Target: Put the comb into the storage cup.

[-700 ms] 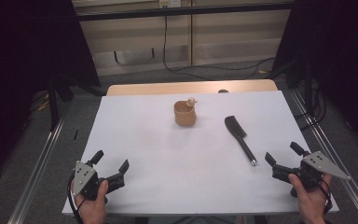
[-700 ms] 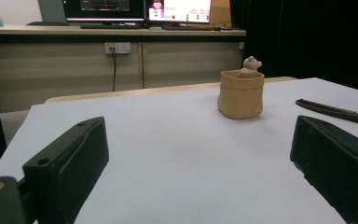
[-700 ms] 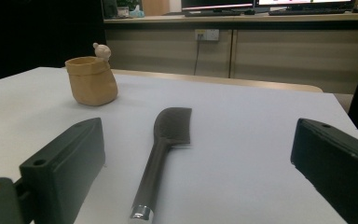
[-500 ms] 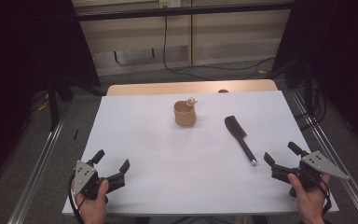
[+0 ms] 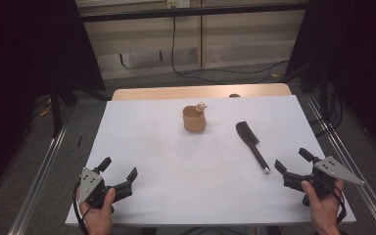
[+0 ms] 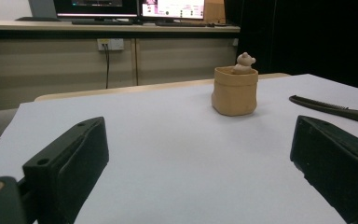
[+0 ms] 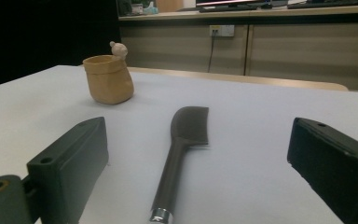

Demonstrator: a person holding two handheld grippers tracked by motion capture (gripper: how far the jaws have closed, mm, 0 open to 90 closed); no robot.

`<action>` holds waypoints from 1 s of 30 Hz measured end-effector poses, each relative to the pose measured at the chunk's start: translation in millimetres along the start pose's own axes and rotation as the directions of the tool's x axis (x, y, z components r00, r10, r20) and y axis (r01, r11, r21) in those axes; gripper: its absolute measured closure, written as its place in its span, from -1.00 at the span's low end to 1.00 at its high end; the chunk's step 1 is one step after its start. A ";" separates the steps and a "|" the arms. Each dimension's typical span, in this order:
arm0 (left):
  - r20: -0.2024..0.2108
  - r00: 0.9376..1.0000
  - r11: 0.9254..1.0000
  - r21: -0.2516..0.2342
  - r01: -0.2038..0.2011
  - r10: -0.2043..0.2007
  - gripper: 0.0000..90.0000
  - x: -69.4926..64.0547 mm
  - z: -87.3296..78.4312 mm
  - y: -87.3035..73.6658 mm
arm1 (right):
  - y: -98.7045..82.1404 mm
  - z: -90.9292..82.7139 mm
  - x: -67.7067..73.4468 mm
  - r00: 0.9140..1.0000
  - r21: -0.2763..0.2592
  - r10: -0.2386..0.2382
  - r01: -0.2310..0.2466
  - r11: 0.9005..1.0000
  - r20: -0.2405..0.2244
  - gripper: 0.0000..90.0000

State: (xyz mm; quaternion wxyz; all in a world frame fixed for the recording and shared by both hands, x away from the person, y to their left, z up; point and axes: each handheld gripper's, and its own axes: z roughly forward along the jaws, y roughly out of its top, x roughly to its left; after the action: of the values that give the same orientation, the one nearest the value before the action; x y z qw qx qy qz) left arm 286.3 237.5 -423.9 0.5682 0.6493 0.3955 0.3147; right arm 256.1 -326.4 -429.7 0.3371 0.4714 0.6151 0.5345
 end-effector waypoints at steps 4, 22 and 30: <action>0.005 1.000 1.000 -0.001 -0.001 0.001 -0.90 0.0 0.3 -0.1 | 3.3 4.2 5.3 1.000 0.009 -0.004 0.004 1.000 -0.031 -0.90; 0.024 1.000 1.000 -0.010 -0.017 0.017 -0.92 -2.2 0.4 0.3 | 16.9 35.7 11.3 0.997 0.045 -0.006 0.010 0.999 -0.083 -0.95; 0.029 1.000 1.000 0.000 -0.011 0.011 -0.92 -2.8 4.9 -1.0 | 38.3 52.9 5.5 0.997 0.048 0.000 0.004 0.999 -0.073 -0.96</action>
State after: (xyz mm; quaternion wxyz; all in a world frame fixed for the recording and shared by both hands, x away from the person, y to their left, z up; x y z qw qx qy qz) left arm 288.9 232.7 -425.6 0.5719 0.6563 0.3836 0.3083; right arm 311.3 -303.9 -402.5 0.3035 0.4590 0.6402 0.5362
